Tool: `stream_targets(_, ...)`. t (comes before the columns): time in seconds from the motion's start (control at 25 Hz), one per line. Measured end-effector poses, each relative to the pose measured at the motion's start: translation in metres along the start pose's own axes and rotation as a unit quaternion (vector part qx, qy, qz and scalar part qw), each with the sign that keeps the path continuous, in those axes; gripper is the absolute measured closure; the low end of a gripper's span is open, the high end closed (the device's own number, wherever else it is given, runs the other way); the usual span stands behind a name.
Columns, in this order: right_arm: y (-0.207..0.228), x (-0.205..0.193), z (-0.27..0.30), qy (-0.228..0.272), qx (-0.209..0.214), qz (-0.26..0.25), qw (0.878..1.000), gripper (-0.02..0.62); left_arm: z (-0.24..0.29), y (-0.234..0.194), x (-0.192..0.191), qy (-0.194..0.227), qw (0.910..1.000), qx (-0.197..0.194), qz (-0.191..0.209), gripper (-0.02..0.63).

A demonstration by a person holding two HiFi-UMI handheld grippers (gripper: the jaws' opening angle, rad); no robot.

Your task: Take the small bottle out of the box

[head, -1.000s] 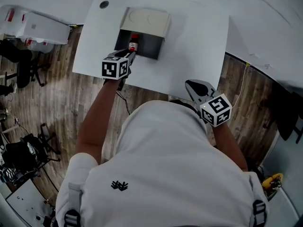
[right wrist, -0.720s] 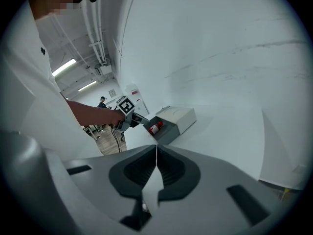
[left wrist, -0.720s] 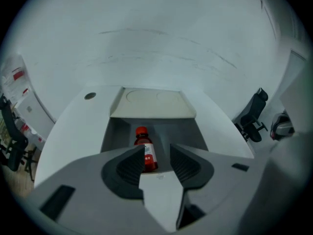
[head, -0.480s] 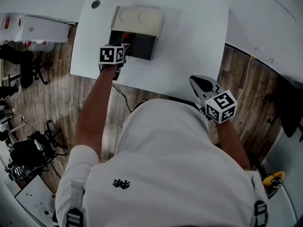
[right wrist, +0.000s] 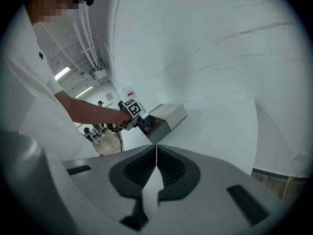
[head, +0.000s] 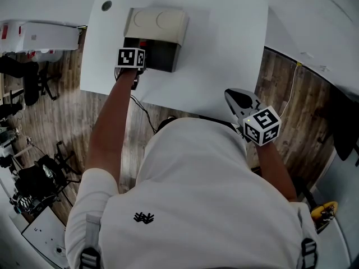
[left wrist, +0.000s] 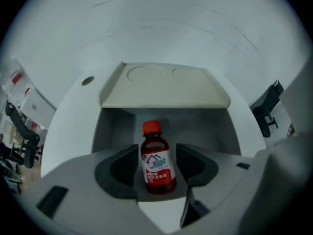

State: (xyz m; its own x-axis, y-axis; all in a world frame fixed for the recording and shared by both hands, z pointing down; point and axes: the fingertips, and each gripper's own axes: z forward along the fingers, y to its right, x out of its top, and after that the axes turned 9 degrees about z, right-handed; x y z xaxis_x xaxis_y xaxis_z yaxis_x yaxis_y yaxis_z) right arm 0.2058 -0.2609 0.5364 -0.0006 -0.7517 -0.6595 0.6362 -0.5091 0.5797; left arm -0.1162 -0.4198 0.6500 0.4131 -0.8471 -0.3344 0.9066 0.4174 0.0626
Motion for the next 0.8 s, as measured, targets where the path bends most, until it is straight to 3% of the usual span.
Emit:
stream_targets(0.4,0.017,-0.004,-0.009,0.000,-0.016,0.013,1.000,0.588,0.019,0.001,-0.013,-0.079,0.9958,0.015,0.043,0.374)
stream_targets(0.6,0.018,-0.004,-0.009,0.000,-0.018,0.014,1.000,0.588,0.017,0.002,-0.012,-0.071,0.9962,0.015,0.048,0.382)
stream_targets(0.8,0.013,-0.001,-0.006,-0.002,-0.018,0.010,1.000,0.588,0.010,0.000,-0.003,-0.033,0.9988,0.009,0.036,0.383)
